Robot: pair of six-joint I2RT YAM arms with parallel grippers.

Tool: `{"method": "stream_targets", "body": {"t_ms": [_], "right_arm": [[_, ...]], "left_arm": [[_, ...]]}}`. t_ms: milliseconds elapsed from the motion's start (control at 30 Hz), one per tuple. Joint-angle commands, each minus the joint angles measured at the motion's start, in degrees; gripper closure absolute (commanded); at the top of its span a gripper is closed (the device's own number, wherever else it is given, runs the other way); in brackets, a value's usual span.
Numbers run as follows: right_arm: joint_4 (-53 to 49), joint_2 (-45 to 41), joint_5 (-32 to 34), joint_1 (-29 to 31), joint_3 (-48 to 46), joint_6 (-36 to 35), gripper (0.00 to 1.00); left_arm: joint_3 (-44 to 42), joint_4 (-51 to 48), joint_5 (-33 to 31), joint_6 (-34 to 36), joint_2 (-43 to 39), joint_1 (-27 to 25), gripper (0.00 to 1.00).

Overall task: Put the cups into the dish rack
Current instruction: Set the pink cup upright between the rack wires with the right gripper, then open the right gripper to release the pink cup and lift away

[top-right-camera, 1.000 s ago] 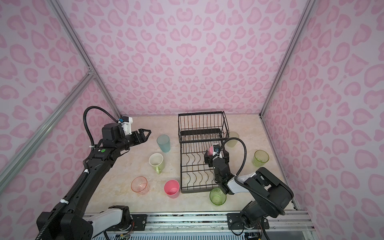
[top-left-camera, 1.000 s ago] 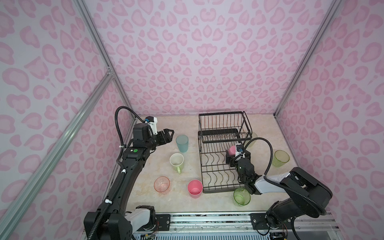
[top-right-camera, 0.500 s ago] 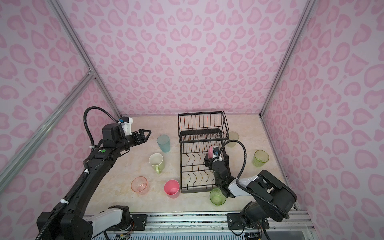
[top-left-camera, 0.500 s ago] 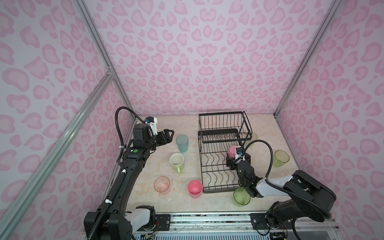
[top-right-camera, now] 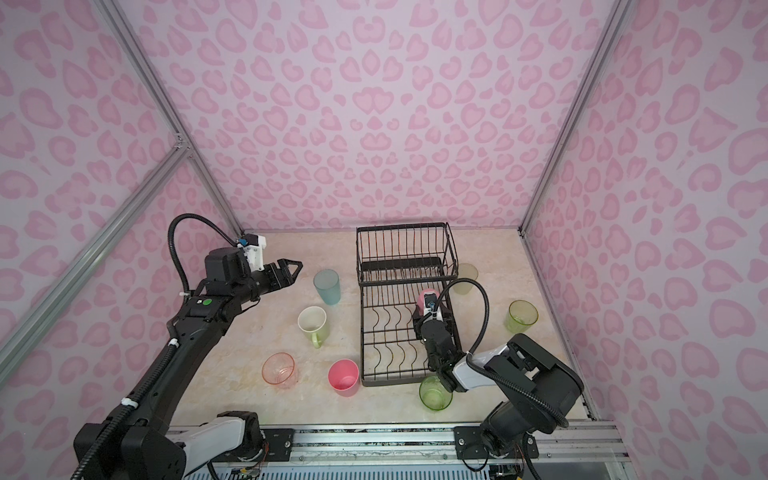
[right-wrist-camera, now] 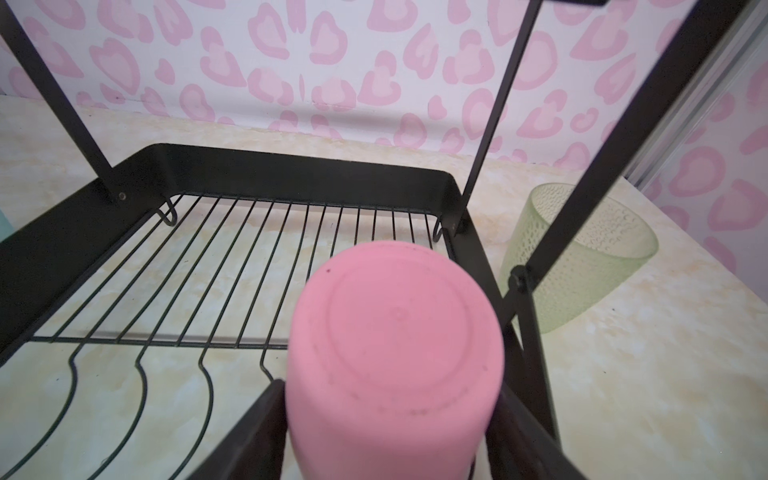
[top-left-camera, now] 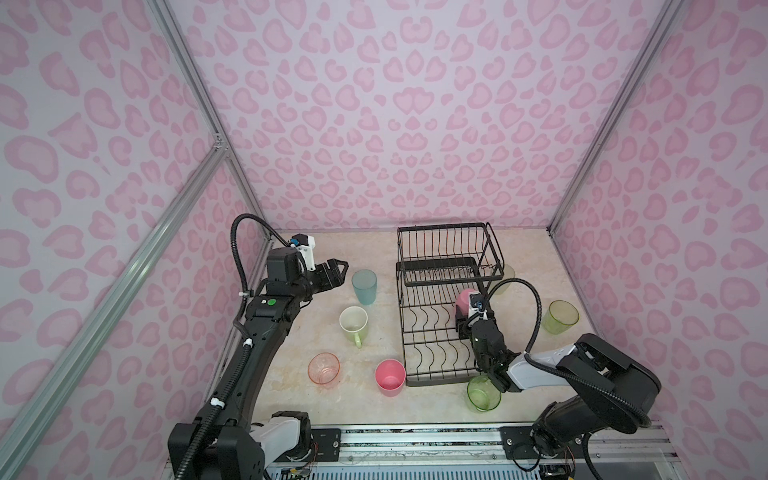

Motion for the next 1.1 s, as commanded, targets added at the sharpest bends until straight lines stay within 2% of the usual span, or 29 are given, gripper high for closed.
{"method": "stream_targets", "body": {"t_ms": [0, 533, 833, 1067], "right_arm": [[1.56, 0.81, 1.35, -0.5, 0.35, -0.06, 0.38], [1.84, 3.35, -1.19, -2.62, 2.74, -0.6, 0.37], [1.41, 1.36, -2.08, -2.44, 1.24, -0.11, 0.15], [0.64, -1.85, -0.98, -0.74, -1.37, 1.04, 0.1]], "left_arm": [[-0.01, 0.8, -0.25, 0.52, -0.4, 0.03, 0.18], [-0.01, 0.6, -0.78, 0.43, 0.29, 0.02, 0.17], [0.08, -0.06, -1.16, 0.35, 0.13, 0.0, 0.16], [0.15, -2.3, -3.63, -0.33, -0.6, -0.03, 0.14]]}}
